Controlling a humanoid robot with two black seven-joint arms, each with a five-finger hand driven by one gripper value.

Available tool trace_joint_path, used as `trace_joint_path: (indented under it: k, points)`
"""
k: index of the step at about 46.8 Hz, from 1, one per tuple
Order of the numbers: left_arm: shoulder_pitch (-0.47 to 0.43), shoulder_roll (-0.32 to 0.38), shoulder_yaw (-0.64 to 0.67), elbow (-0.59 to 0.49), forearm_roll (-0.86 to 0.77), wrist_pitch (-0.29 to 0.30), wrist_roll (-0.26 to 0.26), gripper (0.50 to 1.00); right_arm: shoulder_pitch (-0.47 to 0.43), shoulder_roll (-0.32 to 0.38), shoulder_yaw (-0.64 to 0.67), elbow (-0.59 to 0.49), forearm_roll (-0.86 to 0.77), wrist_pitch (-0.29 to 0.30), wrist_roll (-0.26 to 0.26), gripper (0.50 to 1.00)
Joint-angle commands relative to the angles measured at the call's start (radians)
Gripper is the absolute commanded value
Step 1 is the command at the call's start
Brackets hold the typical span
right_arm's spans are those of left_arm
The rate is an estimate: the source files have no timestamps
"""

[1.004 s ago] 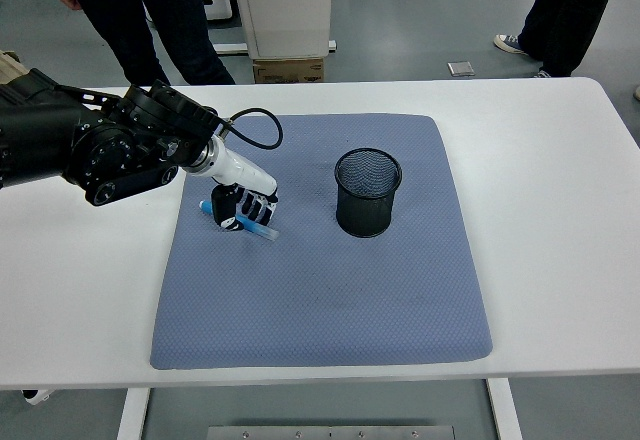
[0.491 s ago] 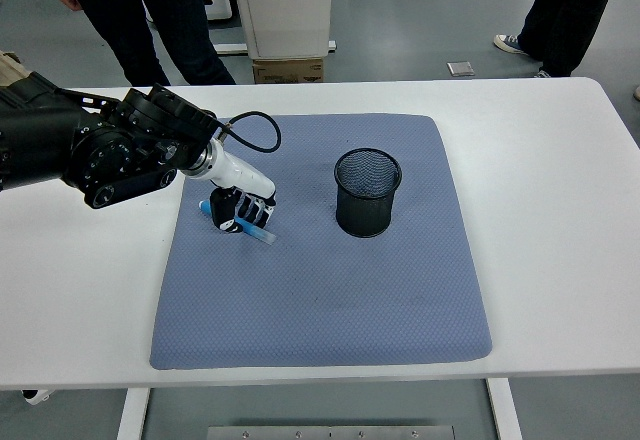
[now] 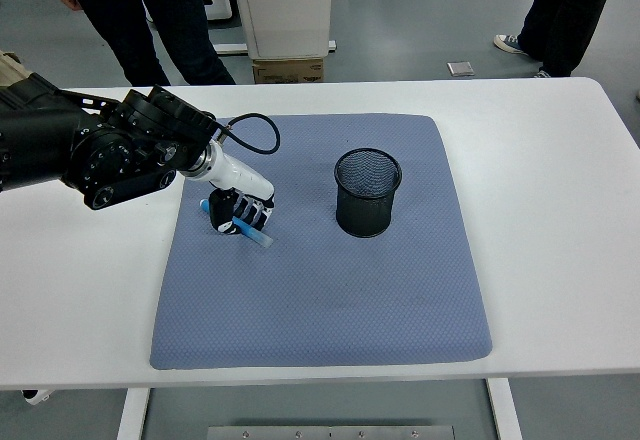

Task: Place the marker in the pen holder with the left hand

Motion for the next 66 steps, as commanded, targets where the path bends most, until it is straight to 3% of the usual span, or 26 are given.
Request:
trace_joint_path:
  k: [1,31,66]
  points:
    - [-0.001,0.001,0.000,0.001,-0.001,0.000,0.000,0.500,0.000,0.000,0.000,0.000,0.000,0.001,0.000,1.000]
    - [-0.011,0.005,-0.012,0.012,-0.026,0.005,-0.005,0.500,0.000,0.000,0.000,0.000,0.000,0.001,0.000,1.000]
    - [-0.049,0.015,-0.069,0.029,-0.233,0.003,0.001,0.500,0.000,0.000,0.000,0.000,0.000,-0.001,0.000,1.000]
